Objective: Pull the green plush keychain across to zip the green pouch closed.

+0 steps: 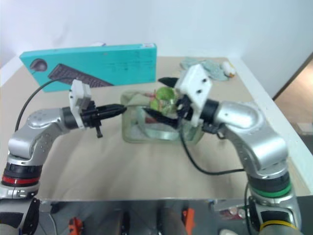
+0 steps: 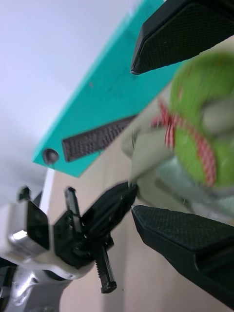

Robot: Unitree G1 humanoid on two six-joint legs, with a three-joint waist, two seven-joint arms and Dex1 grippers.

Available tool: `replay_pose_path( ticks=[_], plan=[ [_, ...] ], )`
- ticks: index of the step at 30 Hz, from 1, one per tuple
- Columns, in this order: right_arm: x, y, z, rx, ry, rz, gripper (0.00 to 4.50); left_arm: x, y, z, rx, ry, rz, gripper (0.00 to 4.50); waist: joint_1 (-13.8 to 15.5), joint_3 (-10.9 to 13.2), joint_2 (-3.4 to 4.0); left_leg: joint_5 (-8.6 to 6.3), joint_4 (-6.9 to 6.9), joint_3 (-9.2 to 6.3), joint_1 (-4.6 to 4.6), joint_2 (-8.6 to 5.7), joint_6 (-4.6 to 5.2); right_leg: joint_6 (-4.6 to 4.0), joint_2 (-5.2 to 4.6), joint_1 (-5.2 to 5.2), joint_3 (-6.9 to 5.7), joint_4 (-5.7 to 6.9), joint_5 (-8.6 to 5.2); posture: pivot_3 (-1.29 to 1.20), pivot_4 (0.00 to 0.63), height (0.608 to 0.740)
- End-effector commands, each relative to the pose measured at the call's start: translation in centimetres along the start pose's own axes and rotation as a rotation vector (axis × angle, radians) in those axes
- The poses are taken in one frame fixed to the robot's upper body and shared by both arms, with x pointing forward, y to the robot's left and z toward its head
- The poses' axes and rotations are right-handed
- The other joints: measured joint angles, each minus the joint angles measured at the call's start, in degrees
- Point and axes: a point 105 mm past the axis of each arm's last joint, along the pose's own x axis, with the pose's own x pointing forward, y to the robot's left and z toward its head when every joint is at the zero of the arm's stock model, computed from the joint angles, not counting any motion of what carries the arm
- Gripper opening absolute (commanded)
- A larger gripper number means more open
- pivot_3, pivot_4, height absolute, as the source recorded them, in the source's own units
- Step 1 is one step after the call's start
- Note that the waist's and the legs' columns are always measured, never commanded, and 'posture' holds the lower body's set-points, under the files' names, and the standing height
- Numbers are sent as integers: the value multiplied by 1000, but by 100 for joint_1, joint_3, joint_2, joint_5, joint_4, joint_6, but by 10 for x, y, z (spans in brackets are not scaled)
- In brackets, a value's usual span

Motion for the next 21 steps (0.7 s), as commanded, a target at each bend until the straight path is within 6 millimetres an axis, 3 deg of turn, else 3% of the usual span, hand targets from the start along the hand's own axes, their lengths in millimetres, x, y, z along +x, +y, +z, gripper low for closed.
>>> replay_pose_path(
  ticks=[1,7,14,18,21],
  plan=[
    [3,4,-4,-30,15,-53,4461,3,-7,12,35,-31,-23,0,0,0,-1,0,1,0,-1,0,0,1,-2,0,0,0,-1,0,150,740],
    [-1,3,-17,-53,51,-118,4461,2,-6,11,35,-29,-13,0,0,0,-1,0,3,0,-2,-9,0,4,-4,-2,1,0,0,0,150,740],
    [-8,-1,-13,-85,30,-185,4461,3,-5,9,36,-20,-11,0,-1,0,-1,0,3,0,-2,-5,0,1,3,-1,-5,0,-1,0,150,740],
    [-9,-4,0,-74,-17,-205,3249,4,-5,6,37,-13,-17,0,-1,0,-1,0,3,-1,-2,-6,0,2,2,-1,-2,0,-1,0,150,740],
    [-11,-5,-2,-64,-8,-209,2203,6,-6,6,37,-15,-21,0,-1,0,-1,0,3,-1,-1,-7,0,2,1,-1,-1,0,-1,0,150,740]
  ],
)
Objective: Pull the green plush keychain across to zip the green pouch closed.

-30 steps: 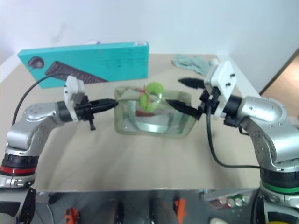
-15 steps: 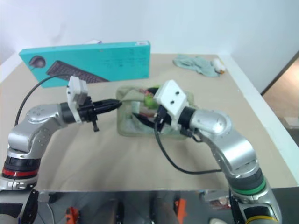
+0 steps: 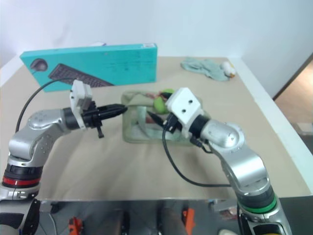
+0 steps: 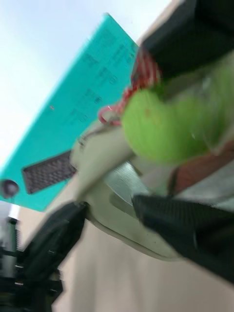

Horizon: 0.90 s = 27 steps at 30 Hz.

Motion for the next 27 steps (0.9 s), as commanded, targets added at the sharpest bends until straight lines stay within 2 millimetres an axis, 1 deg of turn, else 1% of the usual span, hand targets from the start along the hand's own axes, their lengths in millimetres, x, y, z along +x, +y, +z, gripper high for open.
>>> replay_pose_path(
  ticks=[1,6,7,11,16,18,23,27],
  plan=[
    [-6,-6,13,-25,-43,-30,1965,5,-6,6,36,-20,-33,0,2,0,0,0,0,0,0,0,0,0,0,1,-1,0,0,0,150,740],
    [-11,-8,4,-52,-1,-21,208,6,-6,7,36,-23,-35,0,5,0,0,0,0,0,-1,-5,0,0,-5,1,-3,0,0,0,150,740],
    [-12,-7,1,-56,10,-14,14,6,-6,7,36,-23,-35,0,5,0,0,0,0,0,-1,-5,0,1,-5,1,-1,0,0,0,150,740],
    [-15,-6,-3,-56,24,-4,14,6,-5,7,38,-22,-37,0,7,0,-1,0,0,0,-1,-7,0,2,-6,3,-4,-1,-1,0,150,740],
    [-16,-9,-1,-75,14,-12,14,7,-3,7,45,-24,-28,0,7,0,-1,0,1,-1,-1,-7,0,2,-6,4,-4,-1,0,0,150,740],
    [-17,-14,4,-86,-6,-18,14,7,-2,7,48,-27,-24,0,7,0,-1,0,1,-1,-1,-7,0,2,-6,4,-3,-1,0,0,150,740],
    [-23,-32,27,-139,-64,-37,14,7,-3,5,44,-25,-28,0,7,0,0,0,2,-1,-1,-7,0,4,-6,2,0,-1,0,0,150,740],
    [-25,-43,43,-189,-87,-34,14,10,-6,3,35,-27,-37,0,8,0,0,0,2,0,-1,-8,0,3,-6,4,-3,-2,0,0,150,740]
  ],
)
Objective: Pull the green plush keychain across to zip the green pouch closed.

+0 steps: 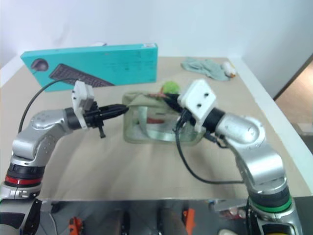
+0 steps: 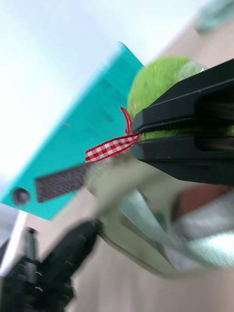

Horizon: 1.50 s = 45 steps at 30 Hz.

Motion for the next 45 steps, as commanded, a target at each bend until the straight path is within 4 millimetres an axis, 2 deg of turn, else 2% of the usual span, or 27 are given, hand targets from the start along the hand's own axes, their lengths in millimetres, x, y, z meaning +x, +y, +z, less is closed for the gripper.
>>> replay_pose_path(
  ticks=[1,7,22,27,31,38,45],
  plan=[
    [-6,-16,21,-68,-53,-29,14,6,-5,7,24,-21,-25,0,-2,0,0,0,-1,0,0,0,0,0,0,-1,1,0,0,0,150,740],
    [-3,-22,30,-101,-71,-10,14,9,-6,7,17,-27,-30,0,-9,0,1,-1,-6,0,0,7,2,-5,8,-4,2,0,-3,0,150,740],
    [-4,-43,27,-160,-59,-13,14,11,-8,9,7,-32,-32,0,-9,1,1,-1,-6,1,0,7,2,-5,7,-4,3,0,-2,0,150,740],
    [3,-54,40,-191,-98,-13,14,12,-8,9,13,-31,-33,0,-9,1,2,-1,-6,1,0,5,2,-4,6,-6,4,0,-2,0,150,740],
    [7,-55,45,-199,-113,4,14,14,-8,9,14,-33,-33,0,-8,2,3,-1,-7,2,-1,7,2,-6,8,-6,3,0,-3,0,150,740],
    [-5,-62,32,-214,-55,-19,14,16,-8,9,12,-30,-22,0,-6,2,3,-3,-10,1,-3,6,5,-6,5,-7,3,-1,-6,0,150,740],
    [-24,-68,7,-190,28,-86,14,16,-3,8,12,-20,2,0,-6,2,3,-3,-9,1,-2,5,5,-5,4,-7,6,-2,-5,0,150,740]
  ],
)
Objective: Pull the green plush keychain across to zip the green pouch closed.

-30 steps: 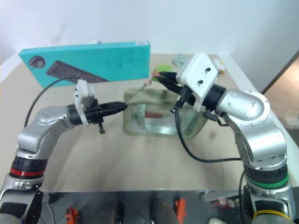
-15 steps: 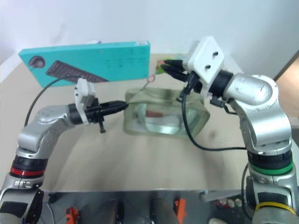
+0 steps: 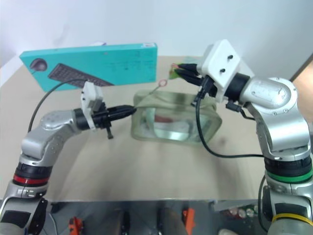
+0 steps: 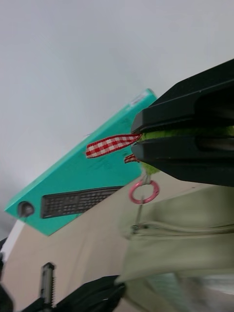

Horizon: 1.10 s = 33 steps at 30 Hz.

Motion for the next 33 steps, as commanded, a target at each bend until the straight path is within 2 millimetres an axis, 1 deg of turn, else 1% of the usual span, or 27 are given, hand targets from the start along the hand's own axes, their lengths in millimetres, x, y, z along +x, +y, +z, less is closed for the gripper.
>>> replay_pose_path(
  ticks=[1,7,16,19,21,23,28,29,31,33],
  plan=[
    [-20,-20,7,-65,-1,-118,14,1,4,6,25,5,14,0,0,0,0,0,0,0,0,0,0,0,0,1,-1,0,0,0,150,740],
    [-29,-24,-2,-57,32,-160,14,4,6,6,25,12,21,0,-1,0,1,0,0,0,2,0,0,0,1,1,-1,0,0,0,150,740],
    [-54,-29,-26,-45,140,-219,14,6,11,5,35,23,58,0,7,0,1,0,1,0,0,-6,0,4,-4,3,-1,-1,1,0,150,740],
    [-70,-33,-38,-47,199,-258,14,7,10,6,35,22,59,0,7,0,0,0,2,0,1,-7,0,4,-5,5,-2,-1,1,0,150,740],
    [-87,-40,-50,-40,257,-311,14,8,9,7,36,19,56,0,11,0,1,0,2,0,2,-8,0,5,-5,5,-1,-1,1,0,150,740],
    [-100,-43,-58,-37,297,-346,14,8,8,7,35,18,54,0,14,0,1,0,2,1,1,-11,0,6,-7,6,-4,-1,0,0,150,740],
    [-139,-45,-89,-19,429,-444,14,9,8,7,29,16,53,0,15,0,1,0,3,1,3,-12,0,8,-7,8,-3,-1,1,0,150,740],
    [-146,-44,-95,-15,456,-456,14,9,8,7,28,16,54,0,11,0,2,0,3,1,3,-13,0,8,-8,8,-2,0,1,0,150,740],
    [-159,-34,-115,16,529,-475,14,10,9,7,29,16,57,0,12,-1,2,0,3,0,8,-12,0,10,-7,9,4,0,2,0,150,740],
    [-164,-24,-126,21,574,-468,14,10,9,7,29,17,58,0,9,-1,2,1,3,1,9,-12,0,10,-6,12,0,0,2,0,150,740]
  ],
)
